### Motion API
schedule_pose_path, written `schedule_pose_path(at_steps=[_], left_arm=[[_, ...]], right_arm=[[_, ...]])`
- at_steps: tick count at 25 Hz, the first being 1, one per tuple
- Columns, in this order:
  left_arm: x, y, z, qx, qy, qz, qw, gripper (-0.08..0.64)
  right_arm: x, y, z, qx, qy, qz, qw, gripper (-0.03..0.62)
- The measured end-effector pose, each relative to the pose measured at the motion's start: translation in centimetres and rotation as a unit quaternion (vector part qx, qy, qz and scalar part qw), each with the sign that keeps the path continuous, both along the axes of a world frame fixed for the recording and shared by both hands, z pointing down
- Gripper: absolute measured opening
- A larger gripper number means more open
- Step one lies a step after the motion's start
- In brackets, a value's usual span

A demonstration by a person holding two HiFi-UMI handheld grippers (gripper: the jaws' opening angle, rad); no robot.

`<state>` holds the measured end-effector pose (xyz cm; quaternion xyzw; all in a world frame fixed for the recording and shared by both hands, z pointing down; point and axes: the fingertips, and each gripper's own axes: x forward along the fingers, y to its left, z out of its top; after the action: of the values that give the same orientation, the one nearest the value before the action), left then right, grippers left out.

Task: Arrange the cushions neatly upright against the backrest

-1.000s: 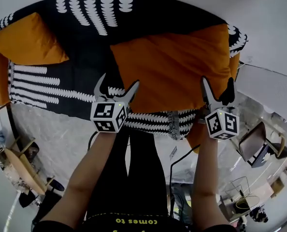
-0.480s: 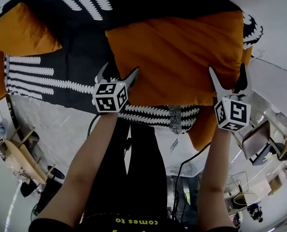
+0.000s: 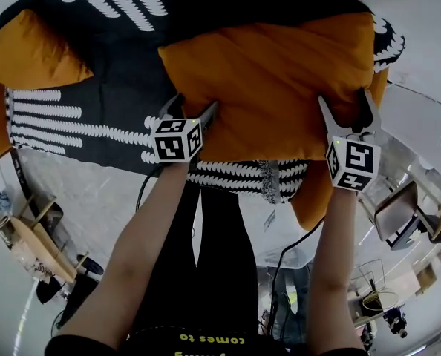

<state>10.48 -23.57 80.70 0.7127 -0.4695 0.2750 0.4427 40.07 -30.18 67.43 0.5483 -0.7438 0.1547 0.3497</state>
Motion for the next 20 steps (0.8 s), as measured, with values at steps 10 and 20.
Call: schedule_pose_path(at_steps=[10, 20], left_arm=[[-2.8, 0.6, -2.0, -0.002, -0.024, -0.010, 0.9997, 0.057], [-6.2, 1.8, -7.0, 0.037, -0.027, -0.002, 0.9990, 0.003]], right_arm=[[-0.7, 1.0, -1.6, -0.008, -0.039, 0.033, 0.999, 0.217], [-2.9, 4.9, -3.9, -0.020, -0.123, 0.079, 0.989, 0.086]])
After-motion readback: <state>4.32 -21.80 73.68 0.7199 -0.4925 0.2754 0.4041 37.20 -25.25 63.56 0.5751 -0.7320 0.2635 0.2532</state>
